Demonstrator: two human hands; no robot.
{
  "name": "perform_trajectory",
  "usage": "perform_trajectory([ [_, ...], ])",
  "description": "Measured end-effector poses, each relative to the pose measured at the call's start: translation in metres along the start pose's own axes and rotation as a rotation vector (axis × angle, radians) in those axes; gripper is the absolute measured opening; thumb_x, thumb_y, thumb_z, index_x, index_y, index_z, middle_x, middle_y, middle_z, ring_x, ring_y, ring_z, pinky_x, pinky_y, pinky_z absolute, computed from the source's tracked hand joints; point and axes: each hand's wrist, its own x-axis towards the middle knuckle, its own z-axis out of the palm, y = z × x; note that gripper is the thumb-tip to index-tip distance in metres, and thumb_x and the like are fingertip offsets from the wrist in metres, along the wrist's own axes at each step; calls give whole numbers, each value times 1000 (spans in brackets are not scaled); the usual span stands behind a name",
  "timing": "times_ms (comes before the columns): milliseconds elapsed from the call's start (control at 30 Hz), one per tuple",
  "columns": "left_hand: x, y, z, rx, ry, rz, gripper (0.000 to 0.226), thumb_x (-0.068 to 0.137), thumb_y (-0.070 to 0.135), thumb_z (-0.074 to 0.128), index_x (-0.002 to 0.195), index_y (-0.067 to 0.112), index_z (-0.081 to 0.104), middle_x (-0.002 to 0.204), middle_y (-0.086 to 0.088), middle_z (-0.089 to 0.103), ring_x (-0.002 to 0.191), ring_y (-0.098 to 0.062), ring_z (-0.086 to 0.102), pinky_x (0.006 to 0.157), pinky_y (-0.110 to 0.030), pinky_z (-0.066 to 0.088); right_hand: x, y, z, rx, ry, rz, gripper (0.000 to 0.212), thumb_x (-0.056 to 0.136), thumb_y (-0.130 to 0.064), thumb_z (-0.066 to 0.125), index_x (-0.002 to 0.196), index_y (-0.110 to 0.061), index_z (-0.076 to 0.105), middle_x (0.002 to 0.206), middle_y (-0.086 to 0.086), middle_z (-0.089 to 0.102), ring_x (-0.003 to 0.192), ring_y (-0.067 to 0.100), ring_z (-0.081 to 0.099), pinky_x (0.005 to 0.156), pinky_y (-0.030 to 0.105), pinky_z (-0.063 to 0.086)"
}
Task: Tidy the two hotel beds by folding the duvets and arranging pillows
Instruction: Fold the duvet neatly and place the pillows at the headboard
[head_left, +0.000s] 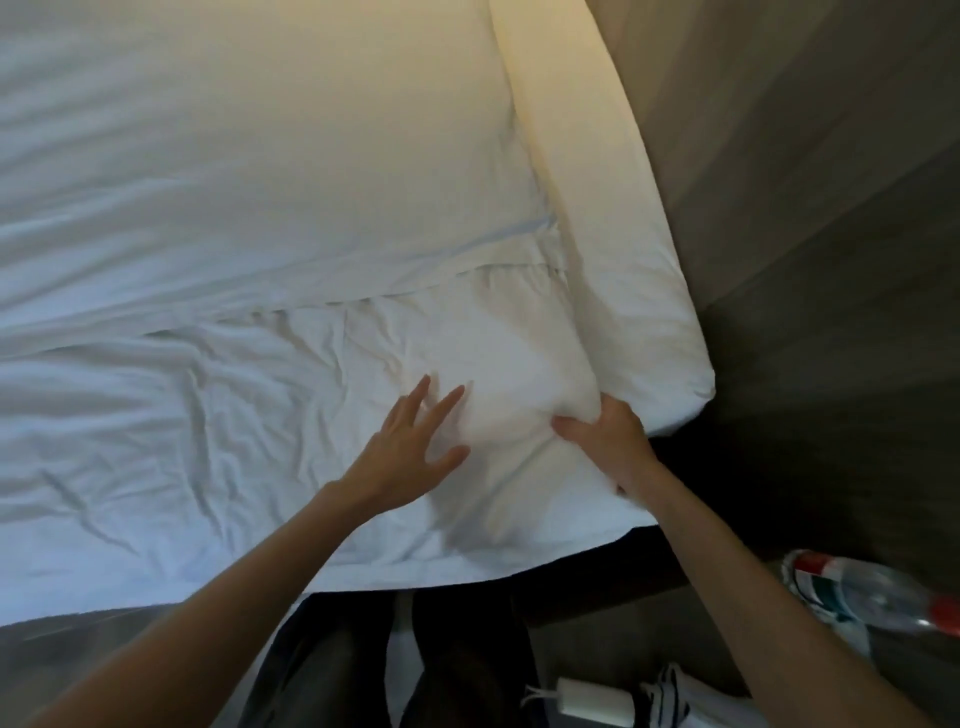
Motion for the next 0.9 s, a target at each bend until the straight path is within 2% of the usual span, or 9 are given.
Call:
perform_trajectory([
  [100, -34, 16, -13, -24, 28, 29, 81, 75, 85, 31, 143, 61, -8, 160, 10, -15, 149, -20, -4, 116, -57, 18, -21, -50, -32, 260, -43, 5, 19, 84, -12, 72, 99, -16, 61, 87, -5, 64, 83, 18, 64, 62, 22, 51],
  [200, -68, 35, -34, -49, 81, 49, 98, 64, 91, 40, 141, 61, -14, 158, 14, -22, 148, -17, -12, 118, -56, 11, -40, -97, -52, 352, -94, -15, 17, 86, -9, 70, 100, -15, 62, 86, -3, 65, 71, 9, 63, 52, 17, 51],
  [367, -114, 48, -51, 193, 95, 107, 130, 49, 96, 50, 142, 49, -28, 155, 4, -33, 147, -27, -19, 114, -61, 7, -54, -149, -58, 376, -42, 10, 40, 83, -15, 73, 120, -6, 60, 108, 9, 64, 89, 23, 61, 76, 31, 49],
  [467, -123, 38, -46, 192, 155, 63, 123, 58, 90, 52, 141, 50, -29, 160, -1, -21, 148, -28, -11, 115, -57, 9, -55, -170, -57, 398, -39, 63, 54, 80, -20, 76, 128, -4, 56, 121, 11, 62, 104, 30, 60, 89, 38, 51],
  [533, -126, 22, -48, 145, 286, 21, 111, 73, 67, 66, 144, 53, -19, 160, -8, 16, 145, -28, 23, 110, -51, 30, -56, -177, -56, 434, -47, 95, 58, 79, -19, 76, 130, -3, 54, 123, 14, 61, 108, 32, 60, 91, 40, 51],
  [600, -129, 7, -55, 129, 444, 10, 103, 74, 32, 78, 149, 47, 9, 133, -10, 56, 113, -30, 60, 81, -40, 52, -57, -177, -54, 458, -39, 116, 55, 79, -17, 76, 128, -1, 55, 120, 14, 62, 102, 31, 62, 88, 40, 52],
  [633, -132, 2, -59, 108, 469, -17, 98, 72, 16, 77, 145, 44, 19, 116, -11, 66, 94, -32, 66, 66, -36, 53, -59, -177, -53, 465, -26, 117, 52, 80, -15, 75, 126, 0, 56, 118, 14, 63, 98, 30, 62, 86, 39, 52],
  [767, -140, -11, -94, 195, 566, -59, 83, 64, -10, 64, 133, 31, 42, 86, -12, 70, 62, -34, 63, 47, -34, 47, -59, -177, -46, 367, 154, -38, 58, 88, -22, 67, 140, -12, 44, 135, 14, 52, 111, 27, 54, 92, 34, 46],
  [900, -140, -16, -137, 293, 597, -5, 65, 69, -9, 64, 128, 19, 59, 82, -14, 70, 62, -35, 63, 50, -33, 44, -98, -182, -14, -318, 207, -563, 72, 87, -50, 62, 149, -35, 26, 150, 2, 27, 137, 26, 21, 113, 42, 26],
])
